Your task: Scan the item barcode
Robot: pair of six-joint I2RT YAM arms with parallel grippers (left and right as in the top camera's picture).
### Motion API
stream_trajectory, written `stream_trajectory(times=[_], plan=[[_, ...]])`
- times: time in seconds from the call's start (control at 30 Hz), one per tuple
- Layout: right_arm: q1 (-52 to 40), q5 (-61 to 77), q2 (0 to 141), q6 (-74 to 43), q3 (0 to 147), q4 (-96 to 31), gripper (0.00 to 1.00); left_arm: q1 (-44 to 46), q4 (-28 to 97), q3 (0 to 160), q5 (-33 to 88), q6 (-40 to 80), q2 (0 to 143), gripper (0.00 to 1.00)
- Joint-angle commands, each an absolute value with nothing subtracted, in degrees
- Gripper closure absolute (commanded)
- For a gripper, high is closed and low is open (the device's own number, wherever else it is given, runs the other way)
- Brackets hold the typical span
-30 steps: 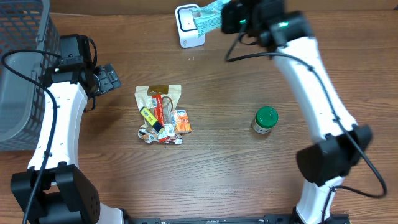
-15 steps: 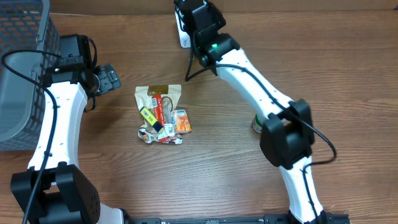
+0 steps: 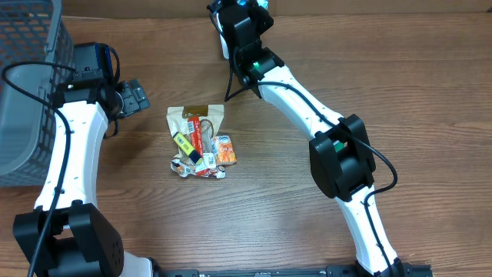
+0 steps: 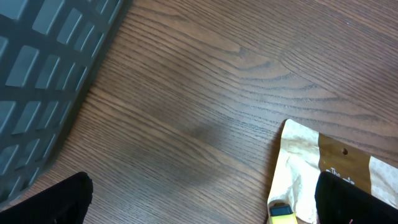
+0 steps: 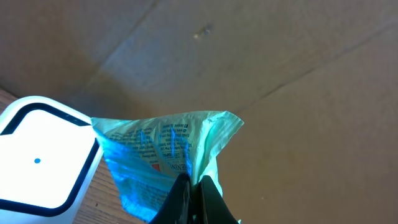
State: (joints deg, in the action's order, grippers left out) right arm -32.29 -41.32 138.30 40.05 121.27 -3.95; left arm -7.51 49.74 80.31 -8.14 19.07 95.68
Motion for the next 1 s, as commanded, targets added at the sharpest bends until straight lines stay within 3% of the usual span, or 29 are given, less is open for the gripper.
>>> stream_trajectory(times=[0.0, 0.97], plan=[[-32.56, -40.86, 138.58, 40.34, 122.19, -3.27, 0.96, -7.49, 49.65, 81.12, -7.88, 17.98, 94.76, 0.00], [-36.05, -38.06, 143.48, 36.34, 122.17, -9.37, 0.96, -7.49, 49.65, 81.12, -7.88, 17.98, 94.76, 0.00]])
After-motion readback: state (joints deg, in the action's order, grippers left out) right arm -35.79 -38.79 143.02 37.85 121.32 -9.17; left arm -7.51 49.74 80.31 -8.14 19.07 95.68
